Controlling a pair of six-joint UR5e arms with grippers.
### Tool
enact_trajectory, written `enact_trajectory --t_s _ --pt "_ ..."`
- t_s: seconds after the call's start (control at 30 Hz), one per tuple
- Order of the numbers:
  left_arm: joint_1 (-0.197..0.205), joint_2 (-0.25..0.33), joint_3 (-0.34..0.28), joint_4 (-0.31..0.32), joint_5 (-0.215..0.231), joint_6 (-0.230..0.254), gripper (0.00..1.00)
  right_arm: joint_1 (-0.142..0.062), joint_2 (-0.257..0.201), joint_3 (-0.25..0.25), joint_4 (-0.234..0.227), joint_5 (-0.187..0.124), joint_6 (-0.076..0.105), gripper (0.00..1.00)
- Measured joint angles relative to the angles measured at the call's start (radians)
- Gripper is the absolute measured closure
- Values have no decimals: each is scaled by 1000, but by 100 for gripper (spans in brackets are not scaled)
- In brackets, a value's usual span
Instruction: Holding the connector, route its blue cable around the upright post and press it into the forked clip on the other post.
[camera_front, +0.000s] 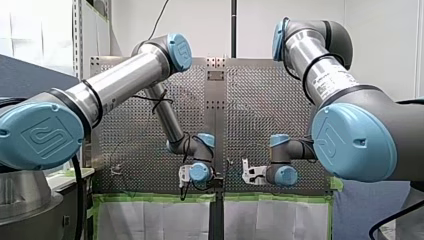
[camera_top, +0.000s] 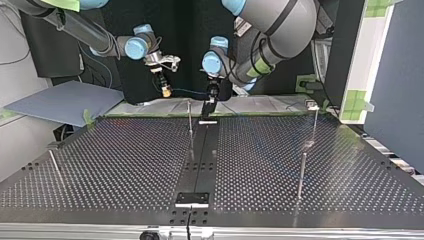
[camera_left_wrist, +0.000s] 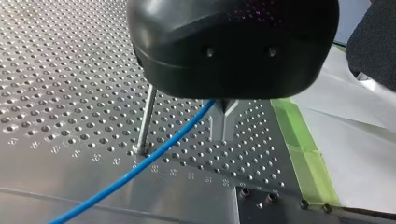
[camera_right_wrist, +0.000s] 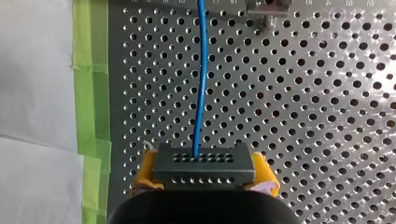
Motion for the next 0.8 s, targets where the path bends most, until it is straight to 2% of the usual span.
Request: enact_trajectory --t_s 0.27,0.4,0.8 --pt "-15 25 0 1 -20 5 100 -9 0 -13 5 0 5 100" --pt "-20 38 0 1 -22 5 100 -20 0 -14 5 1 7 100" --pt "-22 40 0 14 -19 35 100 -73 0 -43 16 5 15 100"
